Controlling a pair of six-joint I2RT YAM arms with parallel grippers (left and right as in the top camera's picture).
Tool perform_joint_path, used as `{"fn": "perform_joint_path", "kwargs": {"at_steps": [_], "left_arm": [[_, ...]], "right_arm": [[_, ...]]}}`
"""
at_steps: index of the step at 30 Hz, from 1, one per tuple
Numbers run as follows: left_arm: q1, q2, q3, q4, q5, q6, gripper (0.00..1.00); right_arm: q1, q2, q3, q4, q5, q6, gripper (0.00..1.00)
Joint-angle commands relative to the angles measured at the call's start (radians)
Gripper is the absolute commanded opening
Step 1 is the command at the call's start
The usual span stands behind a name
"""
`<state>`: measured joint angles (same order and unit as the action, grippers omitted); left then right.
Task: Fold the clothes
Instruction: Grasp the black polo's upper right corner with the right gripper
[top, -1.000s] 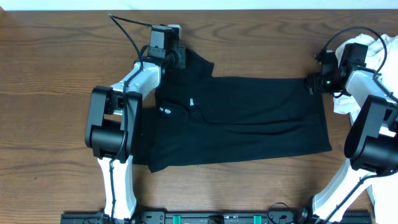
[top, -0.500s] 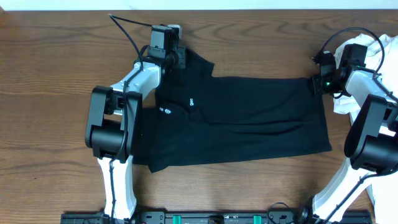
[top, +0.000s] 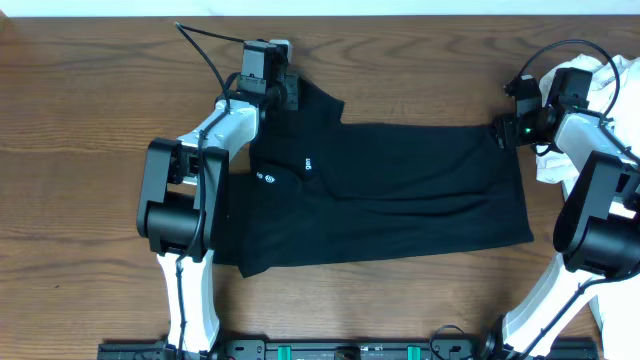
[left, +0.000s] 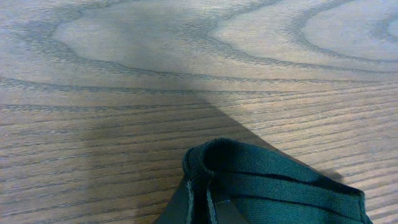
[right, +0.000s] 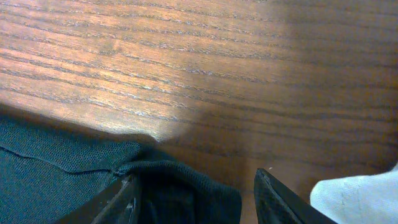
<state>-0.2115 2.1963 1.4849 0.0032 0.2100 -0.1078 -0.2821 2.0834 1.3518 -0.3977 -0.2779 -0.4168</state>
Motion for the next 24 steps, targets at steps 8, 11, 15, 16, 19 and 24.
{"fn": "perform_joint_path", "kwargs": {"at_steps": [8,11,15,16,19,24], "left_arm": [[0.005,-0.027,-0.003,-0.019,-0.023,0.006,0.06],[0.005,-0.027,-0.003,-0.043,-0.023,0.006,0.06],[0.005,-0.027,-0.003,-0.047,-0.023,0.006,0.06],[0.005,-0.027,-0.003,-0.047,-0.023,0.006,0.06],[0.005,-0.027,-0.003,-0.048,-0.023,0.006,0.06],[0.005,-0.027,-0.003,-0.051,-0.023,0.006,0.06]], "right_arm": [[0.001,0.021,0.003,0.020,-0.082,-0.071,0.99],[-0.004,0.000,0.016,0.011,-0.082,-0.070,0.99],[-0.012,-0.029,0.031,-0.014,-0.094,-0.059,0.99],[-0.012,-0.035,0.031,-0.019,-0.094,-0.059,0.99],[-0.012,-0.060,0.032,-0.047,-0.108,-0.060,0.99],[-0.022,-0.140,0.043,-0.061,-0.157,-0.059,0.99]]}}
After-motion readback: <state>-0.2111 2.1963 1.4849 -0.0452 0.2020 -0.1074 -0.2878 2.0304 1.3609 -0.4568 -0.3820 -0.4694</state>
